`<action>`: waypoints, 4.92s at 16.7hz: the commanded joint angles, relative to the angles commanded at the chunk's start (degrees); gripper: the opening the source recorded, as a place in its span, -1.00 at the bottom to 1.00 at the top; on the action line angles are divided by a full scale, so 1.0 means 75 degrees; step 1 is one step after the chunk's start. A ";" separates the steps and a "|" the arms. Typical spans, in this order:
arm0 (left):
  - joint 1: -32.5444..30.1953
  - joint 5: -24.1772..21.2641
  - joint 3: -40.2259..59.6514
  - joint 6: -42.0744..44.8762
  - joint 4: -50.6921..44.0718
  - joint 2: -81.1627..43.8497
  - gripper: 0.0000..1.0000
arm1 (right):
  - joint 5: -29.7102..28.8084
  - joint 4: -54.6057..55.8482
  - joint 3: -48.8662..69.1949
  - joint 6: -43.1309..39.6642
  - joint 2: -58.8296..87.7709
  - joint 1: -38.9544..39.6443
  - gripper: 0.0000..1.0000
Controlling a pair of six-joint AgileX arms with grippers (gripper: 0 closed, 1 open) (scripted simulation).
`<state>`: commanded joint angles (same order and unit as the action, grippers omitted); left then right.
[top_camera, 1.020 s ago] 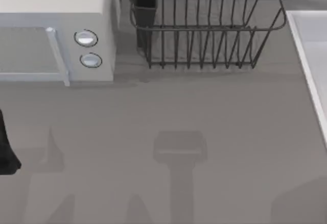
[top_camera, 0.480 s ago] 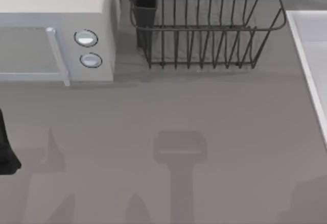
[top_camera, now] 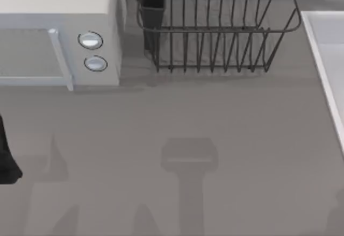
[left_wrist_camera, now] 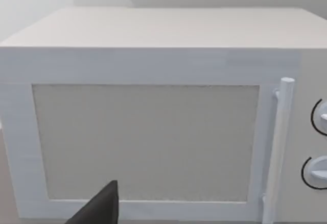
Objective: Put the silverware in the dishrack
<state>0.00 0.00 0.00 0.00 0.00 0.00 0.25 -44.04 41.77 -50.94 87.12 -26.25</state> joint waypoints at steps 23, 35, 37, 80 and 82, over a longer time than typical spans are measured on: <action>0.0000 0.0000 0.0000 0.0000 0.0000 0.0000 1.00 | 0.0000 0.1431 -0.0775 0.0016 0.0711 0.0007 -1.00; 0.0000 0.0000 0.0000 0.0000 0.0000 0.0000 1.00 | 0.0117 0.0147 0.0049 0.0100 0.0147 -0.0031 -1.00; 0.0000 0.0000 0.0000 0.0000 0.0000 0.0000 1.00 | 0.0119 -0.0605 0.0720 0.0047 0.0050 -0.0052 -1.00; 0.0000 0.0000 0.0000 0.0000 0.0000 0.0000 1.00 | -0.8142 0.5693 0.5412 0.7033 -0.0606 1.1428 -1.00; 0.0000 0.0000 0.0000 0.0000 0.0000 0.0000 1.00 | -0.8142 0.5693 0.5412 0.7033 -0.0606 1.1428 -1.00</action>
<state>0.00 0.00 0.00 0.00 0.00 0.00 -60.81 -1.35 82.36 1.81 82.58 59.46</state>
